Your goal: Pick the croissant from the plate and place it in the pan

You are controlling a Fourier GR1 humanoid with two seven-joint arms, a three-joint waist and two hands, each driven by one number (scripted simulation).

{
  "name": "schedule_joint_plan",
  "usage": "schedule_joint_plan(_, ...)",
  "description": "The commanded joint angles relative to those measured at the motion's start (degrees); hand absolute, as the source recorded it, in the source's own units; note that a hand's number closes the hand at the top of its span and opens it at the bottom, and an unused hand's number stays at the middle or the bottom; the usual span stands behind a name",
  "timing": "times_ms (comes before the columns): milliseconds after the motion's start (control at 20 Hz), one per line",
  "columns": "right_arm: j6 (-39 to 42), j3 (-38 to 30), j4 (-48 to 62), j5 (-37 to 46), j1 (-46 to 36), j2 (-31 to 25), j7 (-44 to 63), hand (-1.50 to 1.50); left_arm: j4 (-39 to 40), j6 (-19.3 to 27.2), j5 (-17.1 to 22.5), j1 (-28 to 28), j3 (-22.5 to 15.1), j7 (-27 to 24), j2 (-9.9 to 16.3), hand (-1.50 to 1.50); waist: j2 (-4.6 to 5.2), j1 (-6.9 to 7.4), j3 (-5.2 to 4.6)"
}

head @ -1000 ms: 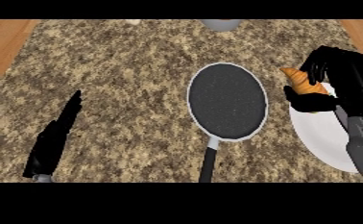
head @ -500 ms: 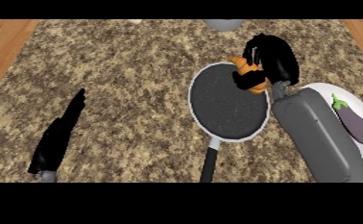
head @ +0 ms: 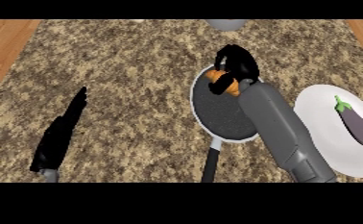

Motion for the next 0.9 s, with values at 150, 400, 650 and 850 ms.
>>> schedule_joint_plan(150, -2.53, -8.22, 10.51, -13.2, -2.47, 5.7, -3.87, -1.5, -0.85, -0.41, -0.63, -0.99, -0.71, 1.76, -0.2, 0.0, 0.28, 0.75, 0.14)
schedule_joint_plan(400, -14.14, -13.62, 13.64, -14.92, -3.62, 5.81, -17.4, -1.5, -2.56, -0.21, -0.74, 0.77, -0.78, 1.52, -0.54, 0.0, 0.44, 0.83, 0.16)
schedule_joint_plan(650, -20.49, -19.92, 12.09, -18.42, -5.19, 5.15, -21.45, -1.5, -1.8, -0.52, 0.35, 0.33, 1.95, 1.75, 0.66, 0.0, -0.07, -0.66, 0.09)
schedule_joint_plan(850, -23.69, -25.9, 13.15, -22.22, -5.97, 1.75, -22.82, -1.5, -0.66, -0.69, -0.46, 0.17, 0.65, 1.27, -0.25, 0.0, 0.01, -1.08, 0.08)
